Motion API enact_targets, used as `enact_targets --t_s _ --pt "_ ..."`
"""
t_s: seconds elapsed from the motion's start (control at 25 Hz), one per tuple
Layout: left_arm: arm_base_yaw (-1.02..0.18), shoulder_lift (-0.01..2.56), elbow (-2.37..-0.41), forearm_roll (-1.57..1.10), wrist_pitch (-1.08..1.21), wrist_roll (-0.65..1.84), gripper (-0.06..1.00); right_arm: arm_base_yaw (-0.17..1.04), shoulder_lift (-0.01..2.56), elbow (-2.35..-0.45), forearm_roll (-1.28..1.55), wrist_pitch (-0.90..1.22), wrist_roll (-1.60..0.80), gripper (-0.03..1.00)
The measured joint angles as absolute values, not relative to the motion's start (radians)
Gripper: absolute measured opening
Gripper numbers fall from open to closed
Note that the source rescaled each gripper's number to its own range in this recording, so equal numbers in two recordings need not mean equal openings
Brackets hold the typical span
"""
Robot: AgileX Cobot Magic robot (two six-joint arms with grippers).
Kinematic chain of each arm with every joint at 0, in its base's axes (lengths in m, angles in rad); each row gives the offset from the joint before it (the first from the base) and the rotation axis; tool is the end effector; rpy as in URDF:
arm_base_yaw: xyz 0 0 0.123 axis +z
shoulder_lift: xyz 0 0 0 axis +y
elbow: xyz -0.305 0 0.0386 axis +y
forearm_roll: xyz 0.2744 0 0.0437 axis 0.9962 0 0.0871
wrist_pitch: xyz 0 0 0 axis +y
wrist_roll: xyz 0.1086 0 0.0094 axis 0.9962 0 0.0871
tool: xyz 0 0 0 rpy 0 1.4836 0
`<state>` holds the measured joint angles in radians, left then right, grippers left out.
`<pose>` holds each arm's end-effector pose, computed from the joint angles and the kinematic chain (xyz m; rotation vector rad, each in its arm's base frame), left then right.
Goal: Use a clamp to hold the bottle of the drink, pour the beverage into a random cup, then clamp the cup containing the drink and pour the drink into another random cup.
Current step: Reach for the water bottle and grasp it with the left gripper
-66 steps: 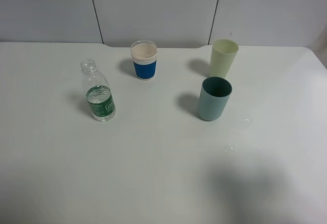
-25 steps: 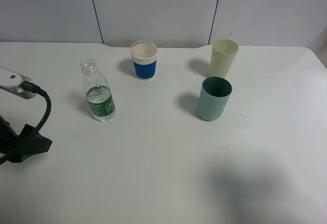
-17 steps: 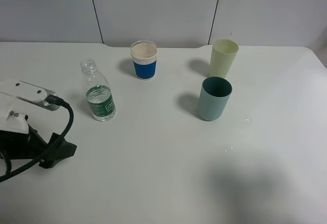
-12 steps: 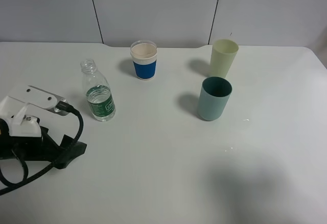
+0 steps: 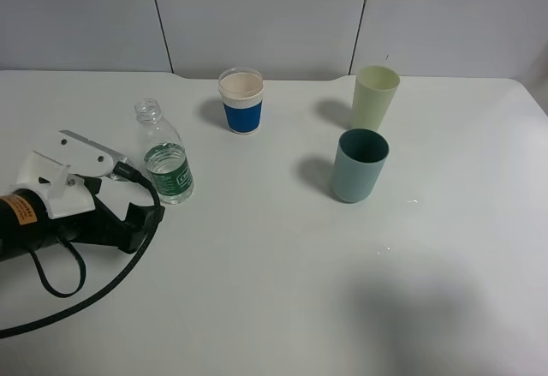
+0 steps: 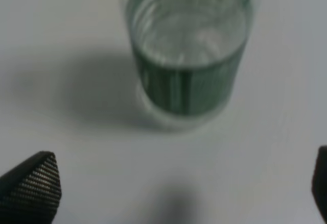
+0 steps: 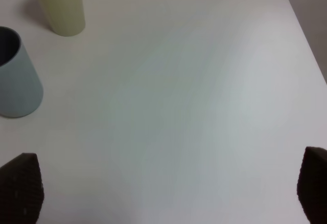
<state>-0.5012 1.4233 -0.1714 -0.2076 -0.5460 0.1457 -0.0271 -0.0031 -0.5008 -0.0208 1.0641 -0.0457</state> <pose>0.1885 -0.0900 0.1197 0.4524 2.1538 -0.1817 0.0110 -0.0023 0.2817 -0.0180 2.0443 -0.0704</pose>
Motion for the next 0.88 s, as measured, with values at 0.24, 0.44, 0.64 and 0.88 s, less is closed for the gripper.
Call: enact_targets --t_s 0.24,0.44,0.64,0.88 --pt "-0.501 1.532 -0.171 -0.093 -0.759 0.022 1.00 -0.027 -0.003 -0.501 -0.021 1.064 -0.046 1.00" --pt "-0.501 1.630 -0.172 -0.072 -0.965 -0.012 1.00 -0.027 -0.003 -0.501 -0.021 1.064 -0.046 1.00" --pt "-0.501 1.822 -0.172 -0.064 -1.200 -0.020 1.00 -0.027 -0.003 -0.501 -0.021 1.064 -0.046 1.00" --pt "-0.501 1.900 -0.172 -0.062 -1.209 -0.023 1.00 -0.027 -0.003 -0.501 -0.021 1.064 -0.046 1.00"
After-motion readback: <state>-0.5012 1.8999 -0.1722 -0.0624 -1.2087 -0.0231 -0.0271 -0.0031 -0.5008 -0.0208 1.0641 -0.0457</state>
